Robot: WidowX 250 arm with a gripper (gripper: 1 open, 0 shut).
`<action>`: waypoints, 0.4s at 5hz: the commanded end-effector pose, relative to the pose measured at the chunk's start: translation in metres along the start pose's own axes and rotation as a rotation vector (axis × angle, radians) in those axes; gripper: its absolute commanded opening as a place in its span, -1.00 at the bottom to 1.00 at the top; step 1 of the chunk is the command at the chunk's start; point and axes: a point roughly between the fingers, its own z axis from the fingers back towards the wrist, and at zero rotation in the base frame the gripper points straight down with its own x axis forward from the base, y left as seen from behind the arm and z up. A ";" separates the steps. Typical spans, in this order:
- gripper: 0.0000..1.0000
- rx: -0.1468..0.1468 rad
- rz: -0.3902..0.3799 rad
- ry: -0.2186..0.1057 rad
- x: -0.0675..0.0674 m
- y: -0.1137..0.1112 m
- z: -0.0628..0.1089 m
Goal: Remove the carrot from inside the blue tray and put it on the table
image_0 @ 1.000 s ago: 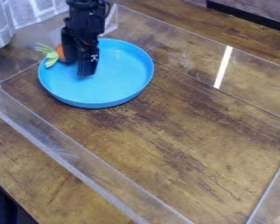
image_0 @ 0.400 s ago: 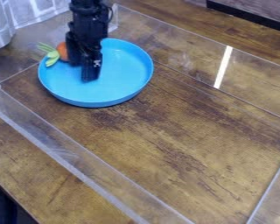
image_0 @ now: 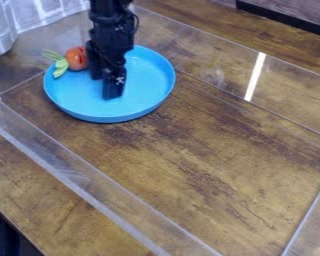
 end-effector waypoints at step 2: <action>1.00 0.035 -0.061 -0.088 0.021 -0.024 0.027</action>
